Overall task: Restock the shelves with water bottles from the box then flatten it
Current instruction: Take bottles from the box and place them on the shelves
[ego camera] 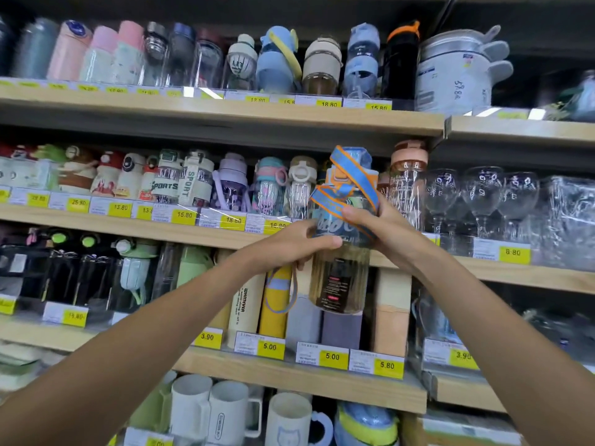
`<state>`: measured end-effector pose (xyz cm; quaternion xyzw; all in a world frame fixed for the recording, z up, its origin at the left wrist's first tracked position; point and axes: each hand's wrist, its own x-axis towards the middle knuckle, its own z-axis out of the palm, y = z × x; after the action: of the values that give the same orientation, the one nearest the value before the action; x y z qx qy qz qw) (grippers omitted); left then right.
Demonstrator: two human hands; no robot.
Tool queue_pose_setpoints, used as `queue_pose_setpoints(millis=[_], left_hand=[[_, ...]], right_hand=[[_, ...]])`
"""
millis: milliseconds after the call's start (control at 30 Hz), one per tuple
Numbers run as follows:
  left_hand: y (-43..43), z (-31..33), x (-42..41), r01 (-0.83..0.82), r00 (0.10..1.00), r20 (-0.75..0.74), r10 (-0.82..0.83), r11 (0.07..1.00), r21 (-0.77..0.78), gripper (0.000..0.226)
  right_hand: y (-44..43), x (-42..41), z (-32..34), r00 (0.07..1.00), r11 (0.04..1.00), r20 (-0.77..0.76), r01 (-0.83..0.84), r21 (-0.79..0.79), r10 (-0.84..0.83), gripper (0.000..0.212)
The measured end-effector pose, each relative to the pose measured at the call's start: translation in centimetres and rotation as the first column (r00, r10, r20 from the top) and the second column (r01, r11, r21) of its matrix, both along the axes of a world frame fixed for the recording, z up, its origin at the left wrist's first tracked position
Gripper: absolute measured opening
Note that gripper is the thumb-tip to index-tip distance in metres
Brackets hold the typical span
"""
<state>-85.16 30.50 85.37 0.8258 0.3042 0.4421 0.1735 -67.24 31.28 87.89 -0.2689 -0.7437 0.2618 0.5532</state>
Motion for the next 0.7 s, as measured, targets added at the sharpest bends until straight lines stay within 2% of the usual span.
queue_pose_setpoints(millis=[100,167,233,300,333,400,467,500,600,633,700], left_hand=[[-0.3,0.2,0.4,0.008,1.000,0.004,-0.008,0.999,-0.041,0.024],[-0.2,0.3,0.7,-0.043,0.999,-0.008,0.043,0.997,-0.068,0.041],[0.0,0.1,1.5,-0.140,0.989,-0.043,0.138,0.989,-0.037,0.049],[0.6,-0.2,2.4,-0.226,0.973,-0.048,0.226,0.974,0.018,0.062],[0.9,-0.3,2.7,-0.264,0.964,-0.028,0.265,0.964,0.029,0.065],[0.9,-0.2,2.9,-0.297,0.955,0.034,0.296,0.954,0.040,0.055],[0.4,0.3,2.7,-0.291,0.954,0.090,0.286,0.955,0.057,0.029],[0.1,0.5,2.6,-0.273,0.957,0.118,0.265,0.960,0.063,0.024],[0.6,1.3,2.5,-0.195,0.958,0.236,0.164,0.974,0.113,0.019],[0.5,1.6,2.4,-0.170,0.948,0.293,0.124,0.976,0.135,0.013],[1.1,2.4,2.4,-0.140,0.921,0.386,0.052,0.969,0.203,0.033]], right_hand=[[0.3,-0.7,0.1,0.973,0.969,-0.104,0.218,0.115,-0.206,0.087],[0.2,-1.3,0.0,0.942,0.939,-0.202,0.302,0.165,-0.268,0.082],[0.2,-1.8,-0.1,0.911,0.901,-0.272,0.373,0.221,-0.311,0.075],[0.2,-2.5,-0.2,0.884,0.874,-0.299,0.432,0.221,-0.361,0.079],[0.0,-3.0,-0.2,0.878,0.873,-0.297,0.443,0.203,-0.376,0.087],[-0.1,-3.3,0.2,0.883,0.879,-0.258,0.443,0.177,-0.393,0.108],[-0.3,-3.1,0.9,0.903,0.893,-0.199,0.416,0.173,-0.382,0.113],[-0.5,-2.9,1.2,0.922,0.911,-0.165,0.376,0.171,-0.350,0.104],[-0.4,-2.0,1.9,0.966,0.944,-0.091,0.256,0.206,-0.242,0.061],[-0.3,-1.9,2.0,0.968,0.944,-0.079,0.248,0.218,-0.237,0.059],[-0.1,-1.5,2.1,0.966,0.938,-0.079,0.258,0.230,-0.246,0.061]])
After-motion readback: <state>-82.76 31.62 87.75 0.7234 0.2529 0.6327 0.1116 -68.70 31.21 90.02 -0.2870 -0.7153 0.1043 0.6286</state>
